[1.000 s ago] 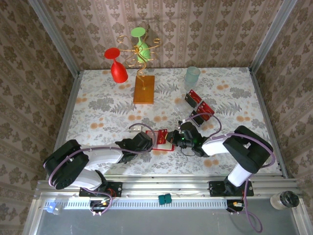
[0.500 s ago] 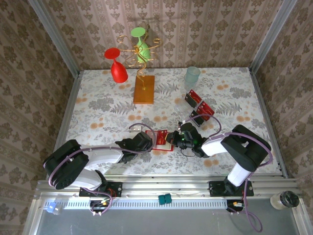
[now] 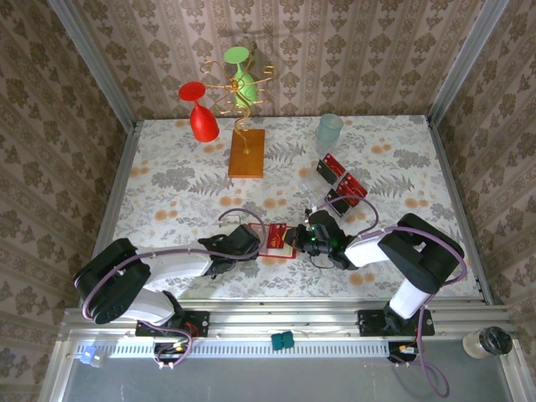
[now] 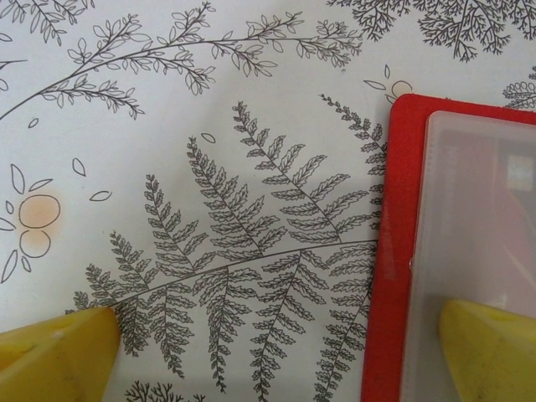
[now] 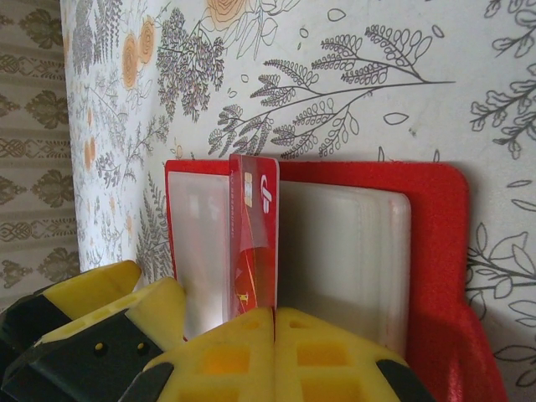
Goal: Put the credit cards into the card holder
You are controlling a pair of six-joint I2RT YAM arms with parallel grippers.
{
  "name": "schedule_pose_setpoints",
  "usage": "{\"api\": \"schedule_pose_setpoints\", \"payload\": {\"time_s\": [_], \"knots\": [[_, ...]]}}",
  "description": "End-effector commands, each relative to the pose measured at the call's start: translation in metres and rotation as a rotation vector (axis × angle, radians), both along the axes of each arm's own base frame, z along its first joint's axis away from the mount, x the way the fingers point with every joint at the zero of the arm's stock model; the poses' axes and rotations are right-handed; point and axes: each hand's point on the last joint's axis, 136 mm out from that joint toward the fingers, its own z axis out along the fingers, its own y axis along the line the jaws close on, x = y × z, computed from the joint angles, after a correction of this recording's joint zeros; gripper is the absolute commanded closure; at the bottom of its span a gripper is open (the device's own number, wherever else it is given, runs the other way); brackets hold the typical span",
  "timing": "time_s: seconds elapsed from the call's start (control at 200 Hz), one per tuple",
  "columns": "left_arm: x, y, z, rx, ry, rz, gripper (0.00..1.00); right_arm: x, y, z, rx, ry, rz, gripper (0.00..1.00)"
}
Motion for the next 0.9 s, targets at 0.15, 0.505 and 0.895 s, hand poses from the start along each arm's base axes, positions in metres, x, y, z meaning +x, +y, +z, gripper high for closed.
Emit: {"api": "schedule_pose_setpoints", "payload": {"time_s": [0.15,0.505,0.895], "knots": [[-0.016,0.026,-0.016,0.102,0.059,0.013,0.02,-0.006,0.005,0.002,-0.002,-0.001,0.039,1.0],[-0.015,0.023,-0.016,0.093,0.055,0.004,0.02,0.003,0.003,0.025,0.04,-0.059,-0.014,1.0],[-0.017,0.022,-0.018,0.089,0.056,0.002,0.02,0.013,0.007,0.033,0.046,-0.084,-0.028,1.0]]}}
